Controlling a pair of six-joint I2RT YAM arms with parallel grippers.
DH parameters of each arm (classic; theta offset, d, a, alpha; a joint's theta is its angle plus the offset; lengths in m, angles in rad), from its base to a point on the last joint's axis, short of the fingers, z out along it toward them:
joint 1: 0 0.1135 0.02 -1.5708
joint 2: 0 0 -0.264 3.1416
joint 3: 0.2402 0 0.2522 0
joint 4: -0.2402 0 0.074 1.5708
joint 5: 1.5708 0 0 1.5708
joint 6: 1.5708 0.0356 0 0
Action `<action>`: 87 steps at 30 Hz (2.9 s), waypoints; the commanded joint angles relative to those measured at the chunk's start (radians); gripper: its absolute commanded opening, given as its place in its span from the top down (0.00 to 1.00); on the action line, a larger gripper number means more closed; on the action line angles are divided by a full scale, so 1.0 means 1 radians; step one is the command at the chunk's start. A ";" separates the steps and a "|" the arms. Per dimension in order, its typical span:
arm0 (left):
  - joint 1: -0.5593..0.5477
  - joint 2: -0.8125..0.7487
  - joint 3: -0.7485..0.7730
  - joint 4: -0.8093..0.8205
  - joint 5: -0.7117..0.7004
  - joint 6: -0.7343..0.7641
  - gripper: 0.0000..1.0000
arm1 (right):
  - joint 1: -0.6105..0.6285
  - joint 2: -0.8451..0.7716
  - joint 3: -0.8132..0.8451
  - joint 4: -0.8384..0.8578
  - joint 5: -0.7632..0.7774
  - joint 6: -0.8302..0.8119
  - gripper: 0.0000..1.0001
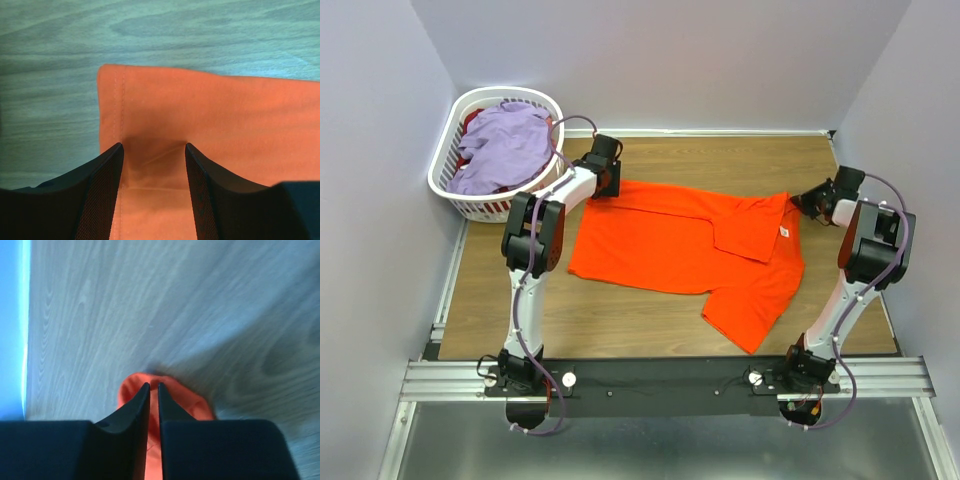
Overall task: Fold and stack the t-shirts
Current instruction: Fold the tshirt
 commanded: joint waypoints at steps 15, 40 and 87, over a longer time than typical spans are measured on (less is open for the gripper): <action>0.016 0.050 0.015 -0.048 0.070 -0.021 0.39 | -0.138 0.022 -0.009 0.038 -0.059 -0.007 0.83; 0.016 0.043 0.023 -0.034 0.076 -0.018 0.39 | -0.045 0.011 -0.032 0.069 -0.191 -0.118 0.63; 0.016 0.054 0.015 -0.033 0.062 -0.018 0.39 | -0.140 0.037 -0.046 0.061 -0.183 -0.092 0.85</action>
